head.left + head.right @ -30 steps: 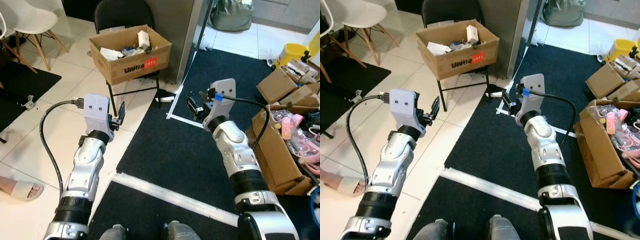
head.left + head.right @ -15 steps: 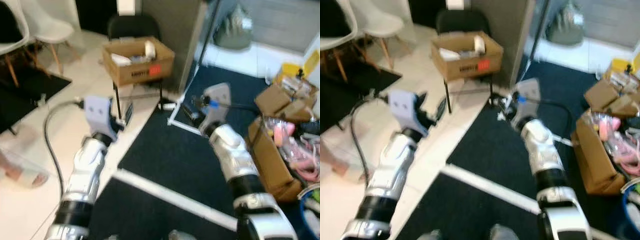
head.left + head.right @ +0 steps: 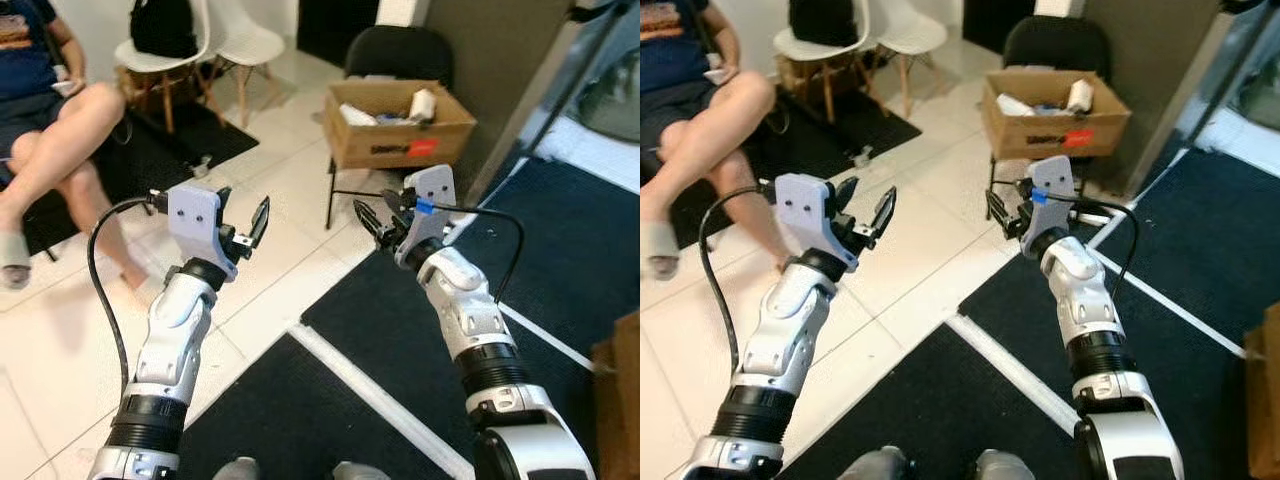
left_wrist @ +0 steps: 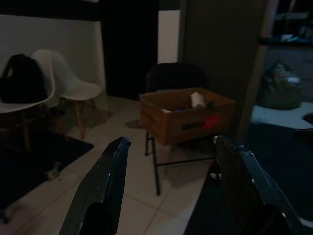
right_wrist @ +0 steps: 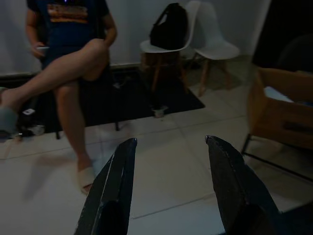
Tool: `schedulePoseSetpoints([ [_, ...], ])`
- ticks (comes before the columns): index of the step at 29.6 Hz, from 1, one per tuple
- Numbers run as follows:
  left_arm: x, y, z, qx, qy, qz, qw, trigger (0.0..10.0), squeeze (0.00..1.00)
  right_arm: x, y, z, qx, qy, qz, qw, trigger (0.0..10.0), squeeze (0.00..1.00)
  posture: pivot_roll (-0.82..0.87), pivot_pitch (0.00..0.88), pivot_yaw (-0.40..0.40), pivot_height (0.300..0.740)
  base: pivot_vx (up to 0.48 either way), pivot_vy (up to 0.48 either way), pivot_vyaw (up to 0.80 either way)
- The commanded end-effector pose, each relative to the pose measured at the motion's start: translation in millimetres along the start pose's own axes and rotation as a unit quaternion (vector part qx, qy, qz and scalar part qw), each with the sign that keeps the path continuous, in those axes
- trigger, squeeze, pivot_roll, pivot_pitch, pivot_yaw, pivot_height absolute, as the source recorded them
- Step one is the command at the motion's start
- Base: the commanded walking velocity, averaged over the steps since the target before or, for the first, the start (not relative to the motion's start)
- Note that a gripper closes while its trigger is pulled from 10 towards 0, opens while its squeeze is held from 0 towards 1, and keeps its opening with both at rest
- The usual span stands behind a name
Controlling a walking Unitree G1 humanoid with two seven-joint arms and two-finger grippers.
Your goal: Picking trash to rubbish bin
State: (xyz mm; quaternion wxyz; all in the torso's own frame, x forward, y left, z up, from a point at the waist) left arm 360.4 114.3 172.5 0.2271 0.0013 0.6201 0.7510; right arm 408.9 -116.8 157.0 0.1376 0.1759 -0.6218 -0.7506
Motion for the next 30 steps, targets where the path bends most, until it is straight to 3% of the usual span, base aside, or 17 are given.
schedulePoseSetpoints([
  [1,0.1,-1.8,-1.9,-0.001,-0.008,0.002,1.000,10.0,0.00,0.6,-2.8,-0.4,0.000,0.000,0.004,1.000,10.0,0.00,-0.08,0.000,-0.051,0.740,0.000,0.000,0.80],
  [30,0.1,-3.5,-2.1,0.008,-0.010,0.002,1.000,10.0,0.00,0.2,-3.1,1.3,-0.001,0.010,0.005,1.000,10.0,0.00,-0.08,0.000,-0.052,0.740,0.000,0.000,0.80],
])
Point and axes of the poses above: a point about 5 cm out from each wrist's last joint towards the gripper, its own x axis pointing back from the gripper into the wrist, its own y axis along the axis of the wrist's last joint, z = x × y, the point moved 6 cm from there along -x, pointing out of the wrist towards the gripper, and after that the axes turned 12 degrees about -x, right-handed, at the moved point
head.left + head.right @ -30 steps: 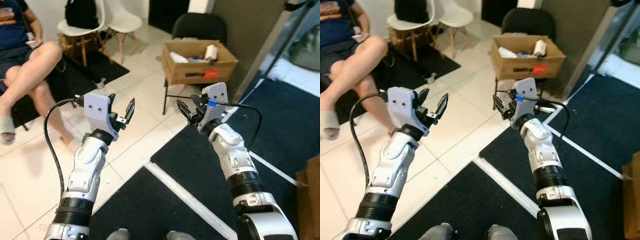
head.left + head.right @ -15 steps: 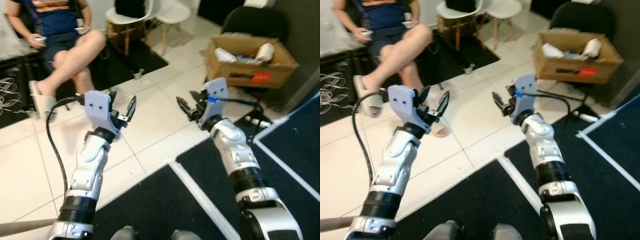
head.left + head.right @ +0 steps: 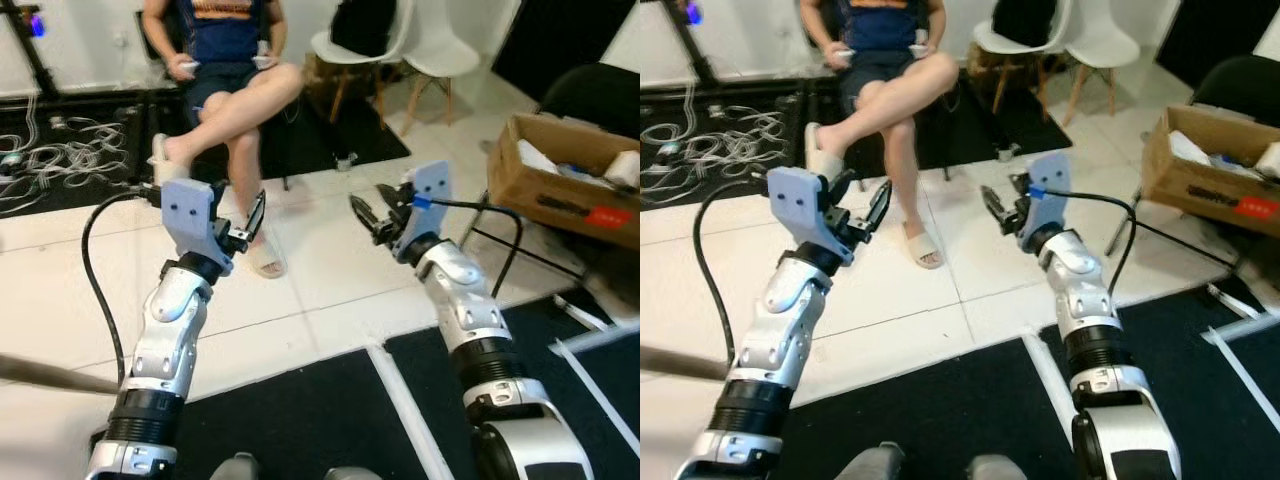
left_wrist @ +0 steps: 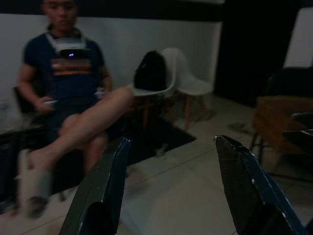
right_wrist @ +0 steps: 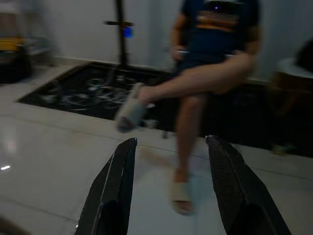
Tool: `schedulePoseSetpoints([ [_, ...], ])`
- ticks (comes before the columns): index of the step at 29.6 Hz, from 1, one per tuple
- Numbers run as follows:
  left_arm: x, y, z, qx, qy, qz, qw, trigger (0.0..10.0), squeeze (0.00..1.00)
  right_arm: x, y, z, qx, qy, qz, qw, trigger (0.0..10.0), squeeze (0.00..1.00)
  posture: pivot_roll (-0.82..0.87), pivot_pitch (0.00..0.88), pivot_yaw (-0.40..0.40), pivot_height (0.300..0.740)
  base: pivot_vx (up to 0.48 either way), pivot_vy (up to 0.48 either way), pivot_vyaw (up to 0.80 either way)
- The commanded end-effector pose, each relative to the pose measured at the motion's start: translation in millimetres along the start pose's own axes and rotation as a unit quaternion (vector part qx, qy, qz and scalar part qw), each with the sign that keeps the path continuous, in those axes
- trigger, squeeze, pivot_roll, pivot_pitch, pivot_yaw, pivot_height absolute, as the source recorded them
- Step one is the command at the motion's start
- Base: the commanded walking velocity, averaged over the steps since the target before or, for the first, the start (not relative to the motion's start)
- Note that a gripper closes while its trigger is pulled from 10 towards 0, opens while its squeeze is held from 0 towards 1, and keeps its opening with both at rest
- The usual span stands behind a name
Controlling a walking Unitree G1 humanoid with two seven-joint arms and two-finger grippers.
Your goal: Picking trash to rubbish bin
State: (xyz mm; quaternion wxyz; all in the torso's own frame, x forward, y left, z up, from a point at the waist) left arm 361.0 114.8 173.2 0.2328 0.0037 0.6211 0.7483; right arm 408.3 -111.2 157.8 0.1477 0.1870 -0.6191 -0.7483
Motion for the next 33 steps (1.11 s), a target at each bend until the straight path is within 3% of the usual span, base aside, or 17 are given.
schedulePoseSetpoints([
  [1,0.6,-4.0,-2.8,0.005,-0.004,0.006,1.000,10.0,0.00,2.2,-2.9,-3.9,0.000,-0.005,0.005,1.000,10.0,0.00,-0.08,0.000,-0.052,0.740,0.000,0.000,0.80],
  [33,1.0,-7.3,-3.4,0.006,-0.005,0.009,1.000,10.0,0.00,2.5,-6.2,-3.7,-0.004,-0.002,0.010,1.000,10.0,0.00,-0.08,0.000,-0.054,0.740,0.000,0.000,0.80],
])
Point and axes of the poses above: a point about 5 cm out from each wrist's last joint towards the gripper, its own x axis pointing back from the gripper into the wrist, its own y axis along the axis of the wrist's last joint, z = x × y, the point moved 6 cm from there along -x, pointing out of the wrist towards the gripper, and after that the axes turned 12 degrees about -x, right-handed, at the moved point
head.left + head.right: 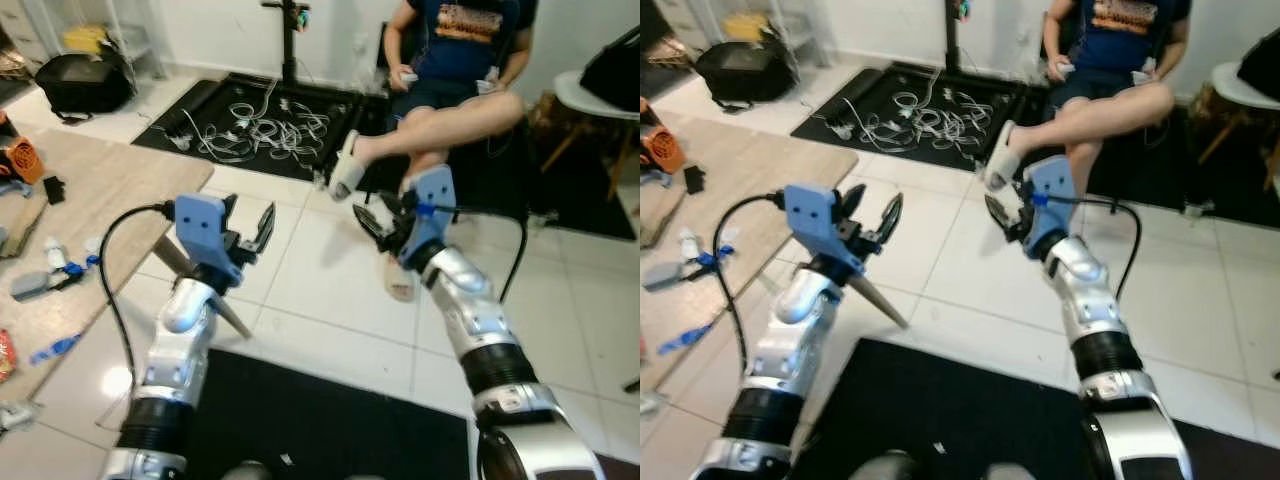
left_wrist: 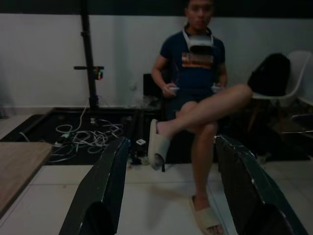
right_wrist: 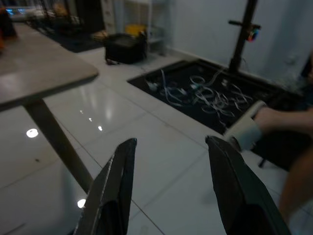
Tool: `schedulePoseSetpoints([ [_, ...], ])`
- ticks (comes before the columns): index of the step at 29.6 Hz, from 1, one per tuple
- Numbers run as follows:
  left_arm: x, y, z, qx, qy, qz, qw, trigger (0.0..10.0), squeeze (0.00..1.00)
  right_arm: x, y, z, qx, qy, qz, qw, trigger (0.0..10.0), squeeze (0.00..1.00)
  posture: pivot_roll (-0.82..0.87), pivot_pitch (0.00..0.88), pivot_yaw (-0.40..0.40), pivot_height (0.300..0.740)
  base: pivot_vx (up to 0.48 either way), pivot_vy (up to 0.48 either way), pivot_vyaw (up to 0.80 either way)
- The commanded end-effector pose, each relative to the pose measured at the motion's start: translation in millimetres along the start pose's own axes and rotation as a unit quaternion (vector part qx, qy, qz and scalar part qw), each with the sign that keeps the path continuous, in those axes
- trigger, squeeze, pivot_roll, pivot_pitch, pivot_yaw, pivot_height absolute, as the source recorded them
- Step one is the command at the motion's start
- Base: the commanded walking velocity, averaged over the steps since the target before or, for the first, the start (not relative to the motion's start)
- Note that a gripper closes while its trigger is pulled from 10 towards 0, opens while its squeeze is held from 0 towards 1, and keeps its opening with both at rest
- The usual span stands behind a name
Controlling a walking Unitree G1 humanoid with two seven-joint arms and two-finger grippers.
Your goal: Picking trash to rubbish bin
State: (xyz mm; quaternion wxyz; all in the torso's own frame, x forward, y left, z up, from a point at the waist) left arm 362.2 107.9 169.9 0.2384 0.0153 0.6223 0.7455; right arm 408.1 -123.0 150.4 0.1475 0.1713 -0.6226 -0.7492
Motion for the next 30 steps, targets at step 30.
schedulePoseSetpoints([
  [30,2.9,-4.1,4.1,0.000,0.007,0.006,1.000,10.0,0.00,-4.3,-0.4,7.3,-0.006,0.011,-0.001,1.000,10.0,0.00,-0.08,0.000,-0.054,0.740,0.000,0.000,0.80],
])
Point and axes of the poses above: a point about 5 cm out from each wrist's last joint towards the gripper, its own x axis pointing back from the gripper into the wrist, its own y axis along the axis of the wrist's last joint, z = x × y, the point moved 6 cm from there along -x, pointing out of the wrist towards the gripper, and after that the axes turned 12 degrees about -x, right-handed, at the moved point
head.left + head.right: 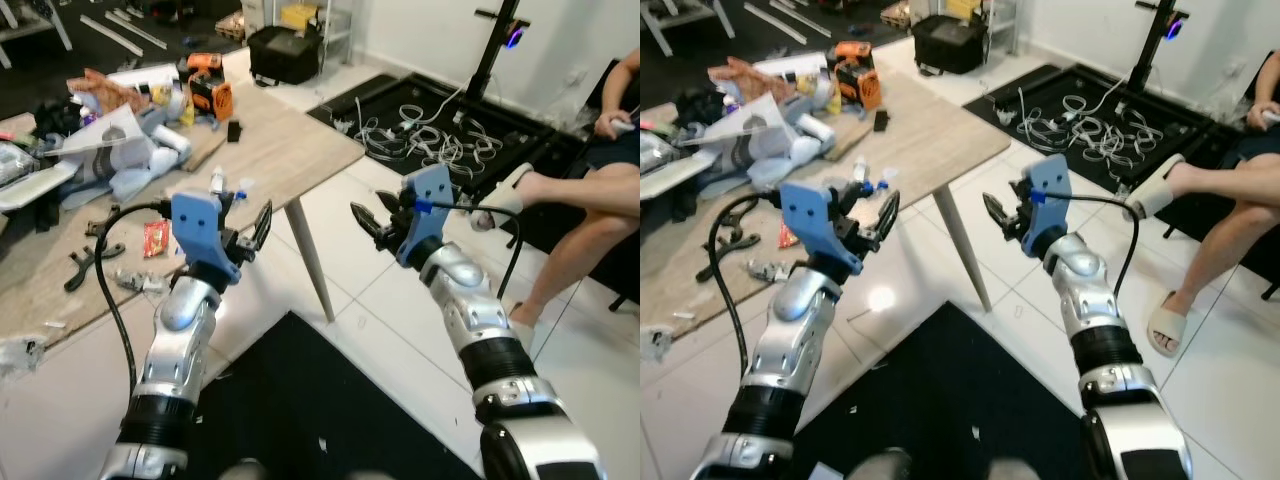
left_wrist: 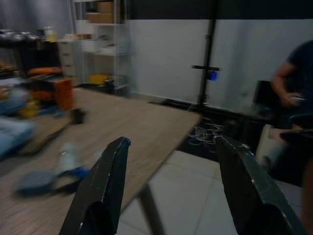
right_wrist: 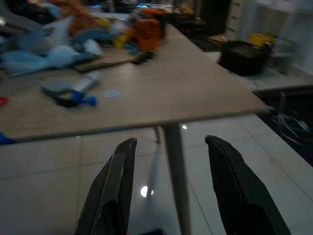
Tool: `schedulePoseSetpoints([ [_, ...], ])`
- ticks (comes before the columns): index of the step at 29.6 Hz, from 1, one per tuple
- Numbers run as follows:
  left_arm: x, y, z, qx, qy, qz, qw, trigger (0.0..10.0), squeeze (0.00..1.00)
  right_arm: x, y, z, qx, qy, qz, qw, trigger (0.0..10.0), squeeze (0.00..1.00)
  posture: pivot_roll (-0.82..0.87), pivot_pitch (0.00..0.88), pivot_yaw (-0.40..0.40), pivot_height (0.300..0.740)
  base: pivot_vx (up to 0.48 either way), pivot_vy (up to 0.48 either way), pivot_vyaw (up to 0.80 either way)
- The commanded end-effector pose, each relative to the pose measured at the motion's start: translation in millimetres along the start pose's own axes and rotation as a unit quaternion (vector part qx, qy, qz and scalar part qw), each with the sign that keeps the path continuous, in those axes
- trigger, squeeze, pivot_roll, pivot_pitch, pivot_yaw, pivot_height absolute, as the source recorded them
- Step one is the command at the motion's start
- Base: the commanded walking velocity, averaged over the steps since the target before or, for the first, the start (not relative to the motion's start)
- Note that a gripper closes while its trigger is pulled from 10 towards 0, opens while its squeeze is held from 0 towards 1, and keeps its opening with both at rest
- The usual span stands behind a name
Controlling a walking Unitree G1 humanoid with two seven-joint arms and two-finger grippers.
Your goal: Picking trash to rubbish bin
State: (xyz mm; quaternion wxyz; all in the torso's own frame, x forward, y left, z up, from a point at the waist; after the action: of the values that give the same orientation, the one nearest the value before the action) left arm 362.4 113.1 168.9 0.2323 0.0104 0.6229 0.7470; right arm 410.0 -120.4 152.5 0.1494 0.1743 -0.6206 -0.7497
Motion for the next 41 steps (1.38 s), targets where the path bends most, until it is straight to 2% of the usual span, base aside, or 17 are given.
schedulePoseSetpoints([
  [1,0.8,-2.5,-0.5,0.001,0.000,0.004,1.000,10.0,0.00,-1.4,-1.9,5.4,-0.004,0.007,0.000,1.000,10.0,0.00,-0.08,0.000,-0.054,0.740,0.000,0.000,0.80],
  [41,0.6,-2.5,-1.1,-0.001,-0.002,0.006,1.000,10.0,0.00,-1.5,-1.8,5.1,-0.005,0.008,0.000,1.000,10.0,0.00,-0.09,0.000,-0.053,0.740,0.000,0.000,0.80],
])
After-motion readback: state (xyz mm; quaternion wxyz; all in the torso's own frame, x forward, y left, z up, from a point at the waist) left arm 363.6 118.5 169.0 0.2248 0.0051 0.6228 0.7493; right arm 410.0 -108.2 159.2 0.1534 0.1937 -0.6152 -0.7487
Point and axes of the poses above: a point about 5 cm out from each wrist's last joint towards the gripper, its own x axis pointing back from the gripper into the wrist, its own y axis along the axis of the wrist's last joint, z = x × y, the point moved 6 cm from there along -x, pointing out of the wrist towards the gripper, and after that the axes turned 12 degrees about -x, right-handed, at the moved point
